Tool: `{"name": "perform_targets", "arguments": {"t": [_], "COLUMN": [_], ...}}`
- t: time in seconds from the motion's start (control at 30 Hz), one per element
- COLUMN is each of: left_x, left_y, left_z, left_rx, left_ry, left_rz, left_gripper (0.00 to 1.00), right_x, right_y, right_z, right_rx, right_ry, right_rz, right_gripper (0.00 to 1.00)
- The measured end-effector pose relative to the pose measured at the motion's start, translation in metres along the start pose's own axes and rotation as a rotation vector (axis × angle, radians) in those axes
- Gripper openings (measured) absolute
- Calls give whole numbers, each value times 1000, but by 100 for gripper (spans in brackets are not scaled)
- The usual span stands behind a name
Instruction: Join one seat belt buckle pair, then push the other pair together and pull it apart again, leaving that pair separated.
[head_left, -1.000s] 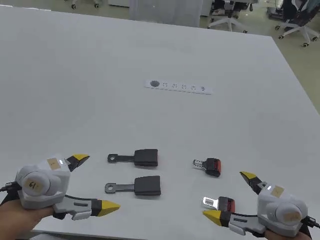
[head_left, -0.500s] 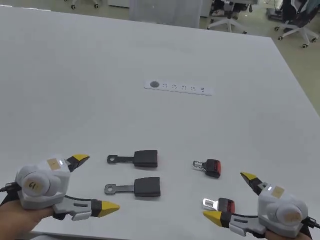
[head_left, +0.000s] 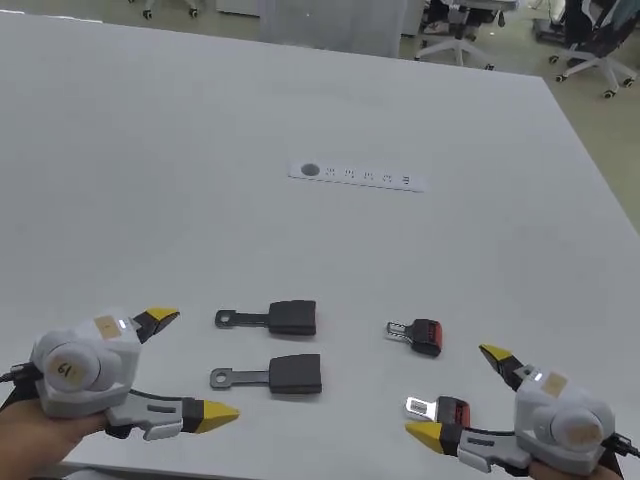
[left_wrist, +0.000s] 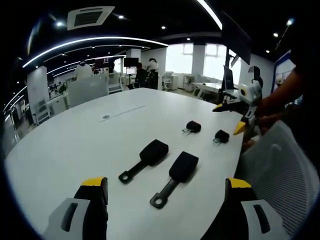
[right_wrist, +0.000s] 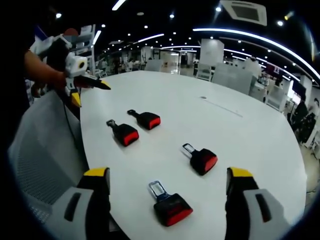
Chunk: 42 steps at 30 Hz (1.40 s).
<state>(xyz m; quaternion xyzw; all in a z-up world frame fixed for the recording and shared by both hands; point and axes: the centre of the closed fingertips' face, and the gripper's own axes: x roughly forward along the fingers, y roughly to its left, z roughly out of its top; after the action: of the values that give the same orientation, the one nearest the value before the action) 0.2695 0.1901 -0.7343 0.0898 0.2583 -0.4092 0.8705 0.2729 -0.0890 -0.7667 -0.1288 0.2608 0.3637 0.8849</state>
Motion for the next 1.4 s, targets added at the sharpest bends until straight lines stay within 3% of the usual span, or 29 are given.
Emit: {"name": "perform_targets", "arguments": {"t": [0.7, 1.4], "left_x": [-4, 0], "left_y": [3, 4], "left_z": [0, 3], "left_rx": [-1, 1], "left_ry": [-11, -13], "left_rz": [4, 2], "left_gripper": [100, 100], "right_x": [-3, -8], "right_y": [-1, -7], "right_z": [4, -3], "right_rx": [-8, -3], "right_ry": [-5, 11], "right_rz": [-10, -15], "right_gripper": [100, 100]}}
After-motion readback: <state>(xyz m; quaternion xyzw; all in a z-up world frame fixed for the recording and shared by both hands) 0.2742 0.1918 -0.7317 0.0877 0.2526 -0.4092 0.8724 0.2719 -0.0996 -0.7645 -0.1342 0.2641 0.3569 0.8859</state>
